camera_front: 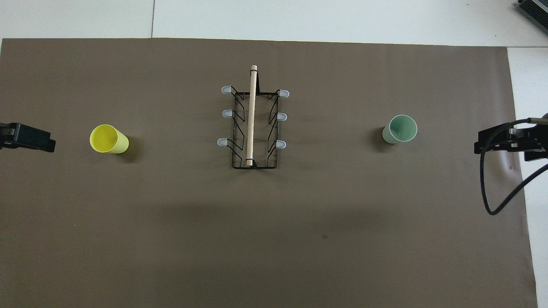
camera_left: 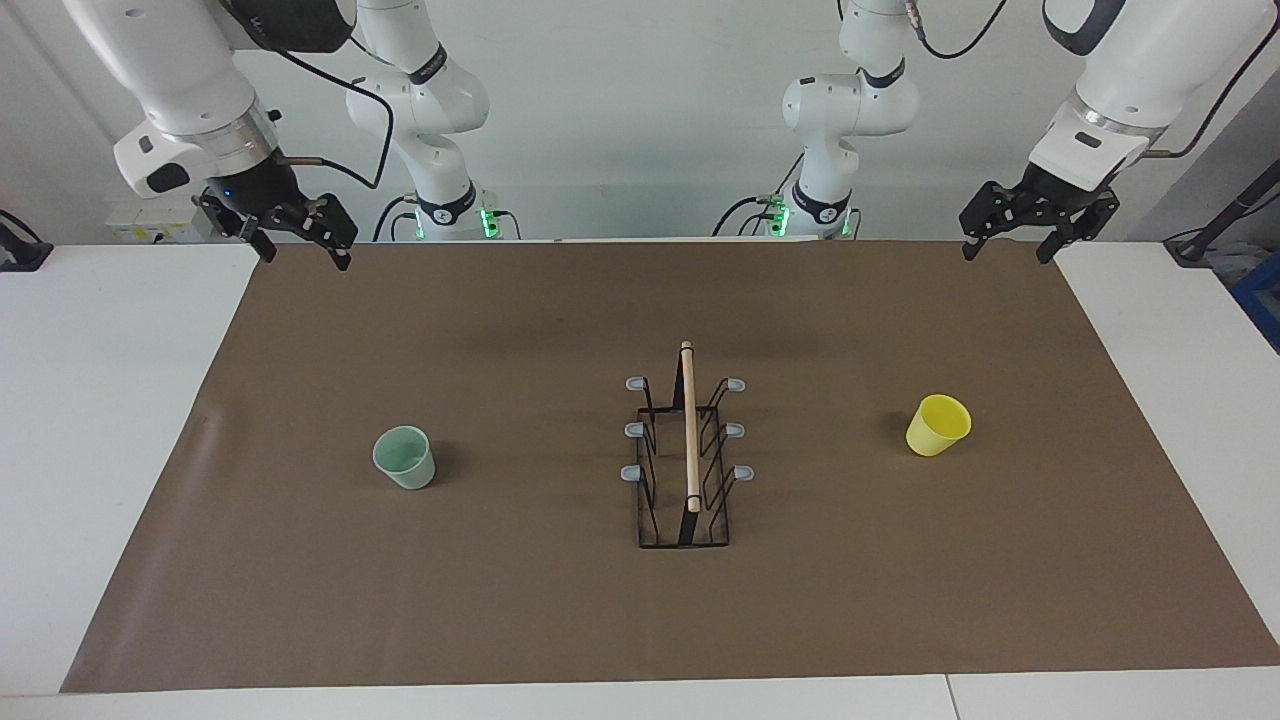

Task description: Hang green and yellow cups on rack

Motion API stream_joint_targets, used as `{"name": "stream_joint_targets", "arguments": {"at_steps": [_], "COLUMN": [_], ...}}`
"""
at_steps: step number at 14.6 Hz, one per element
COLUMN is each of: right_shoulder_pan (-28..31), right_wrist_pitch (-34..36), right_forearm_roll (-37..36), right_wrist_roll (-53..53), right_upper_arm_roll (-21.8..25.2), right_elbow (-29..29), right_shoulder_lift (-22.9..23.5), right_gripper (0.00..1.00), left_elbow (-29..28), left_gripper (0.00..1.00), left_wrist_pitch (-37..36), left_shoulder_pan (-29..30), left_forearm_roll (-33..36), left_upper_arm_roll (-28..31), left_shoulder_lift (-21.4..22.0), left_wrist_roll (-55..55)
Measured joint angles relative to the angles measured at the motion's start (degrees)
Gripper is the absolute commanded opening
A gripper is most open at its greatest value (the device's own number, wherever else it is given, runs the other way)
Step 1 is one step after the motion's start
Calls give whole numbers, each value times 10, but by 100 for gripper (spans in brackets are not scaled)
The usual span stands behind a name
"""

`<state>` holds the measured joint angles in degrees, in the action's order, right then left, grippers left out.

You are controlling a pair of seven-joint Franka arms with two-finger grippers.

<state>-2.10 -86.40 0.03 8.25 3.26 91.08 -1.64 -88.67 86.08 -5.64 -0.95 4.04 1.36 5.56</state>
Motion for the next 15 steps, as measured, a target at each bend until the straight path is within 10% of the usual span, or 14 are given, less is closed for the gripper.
{"name": "stream_joint_targets", "arguments": {"at_steps": [7,15], "right_shoulder_pan": [29,120], "right_wrist_pitch": [-92,-220], "right_forearm_roll": [95,307], "right_wrist_roll": [250,363], "right_upper_arm_roll": [1,3], "right_elbow": [33,66], "right_shoulder_lift": [14,140], "right_gripper": [100,91], "left_elbow": [-1,126], "left_gripper": [99,100], "left_wrist_pitch": [22,42], "left_shoulder_pan": [15,-6], "left_forearm_roll": [-2,-159], "left_upper_arm_roll": [22,203], "left_shoulder_lift": [-18,-212], "left_wrist_roll": [-8,-47]}}
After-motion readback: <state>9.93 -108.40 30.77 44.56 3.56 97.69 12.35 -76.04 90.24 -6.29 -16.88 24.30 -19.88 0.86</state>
